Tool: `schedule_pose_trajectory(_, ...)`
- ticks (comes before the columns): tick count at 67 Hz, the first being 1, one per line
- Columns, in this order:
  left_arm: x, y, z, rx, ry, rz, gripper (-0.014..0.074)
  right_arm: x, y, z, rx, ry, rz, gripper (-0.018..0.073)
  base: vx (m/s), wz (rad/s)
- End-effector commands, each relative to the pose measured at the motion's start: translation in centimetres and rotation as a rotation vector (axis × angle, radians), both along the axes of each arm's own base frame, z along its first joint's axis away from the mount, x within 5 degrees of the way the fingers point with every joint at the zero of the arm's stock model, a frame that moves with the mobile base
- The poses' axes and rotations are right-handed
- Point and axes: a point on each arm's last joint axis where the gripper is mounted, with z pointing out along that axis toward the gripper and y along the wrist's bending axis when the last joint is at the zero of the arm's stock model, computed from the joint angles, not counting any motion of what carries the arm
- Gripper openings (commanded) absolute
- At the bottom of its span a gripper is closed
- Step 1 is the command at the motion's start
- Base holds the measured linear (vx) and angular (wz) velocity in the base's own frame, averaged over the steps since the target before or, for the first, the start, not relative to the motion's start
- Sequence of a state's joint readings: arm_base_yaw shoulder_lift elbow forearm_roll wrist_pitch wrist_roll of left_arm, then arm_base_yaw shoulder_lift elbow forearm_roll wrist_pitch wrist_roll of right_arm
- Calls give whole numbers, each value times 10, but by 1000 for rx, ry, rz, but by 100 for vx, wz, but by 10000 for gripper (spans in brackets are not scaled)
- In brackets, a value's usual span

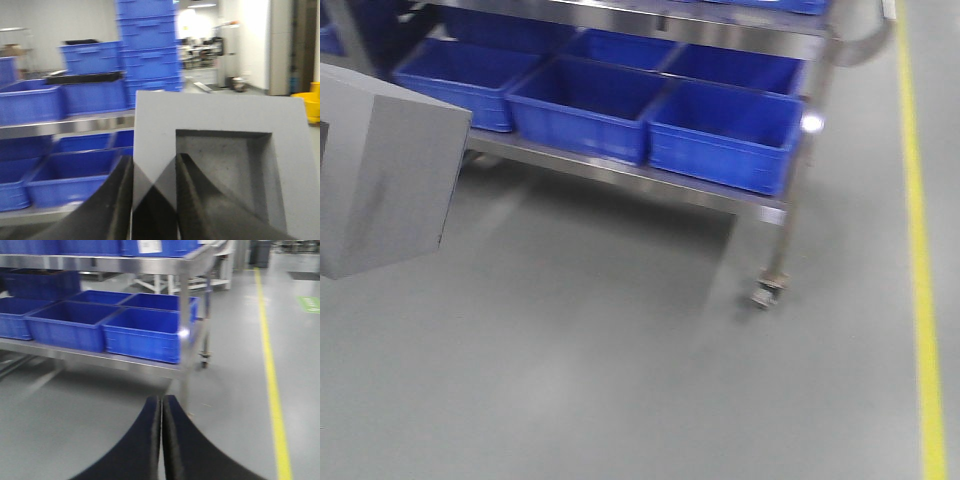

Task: Sort gray base to blue bin
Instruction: 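Turn the base away from the table holding the gray block, then drive the base down the aisle between the blue bin shelves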

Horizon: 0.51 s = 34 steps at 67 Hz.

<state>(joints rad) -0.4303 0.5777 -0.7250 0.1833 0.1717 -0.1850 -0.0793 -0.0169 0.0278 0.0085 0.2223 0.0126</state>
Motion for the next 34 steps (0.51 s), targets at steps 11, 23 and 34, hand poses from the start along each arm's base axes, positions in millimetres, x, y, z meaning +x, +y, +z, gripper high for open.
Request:
schedule_pose_trajectory(11,-4,-1,19,-73,-115,-28,-6,1,0,6,-27,-68,-1,-5,23,79)
schedule_pose_trajectory(23,-4,-1,20,-73,-116,-28,-6,1,0,6,-27,-68,-1,-5,23,83)
schedule_pose_trajectory(34,-4,-1,20,-74,-117,-29,-6,1,0,6,-27,-68,-1,-5,24,75)
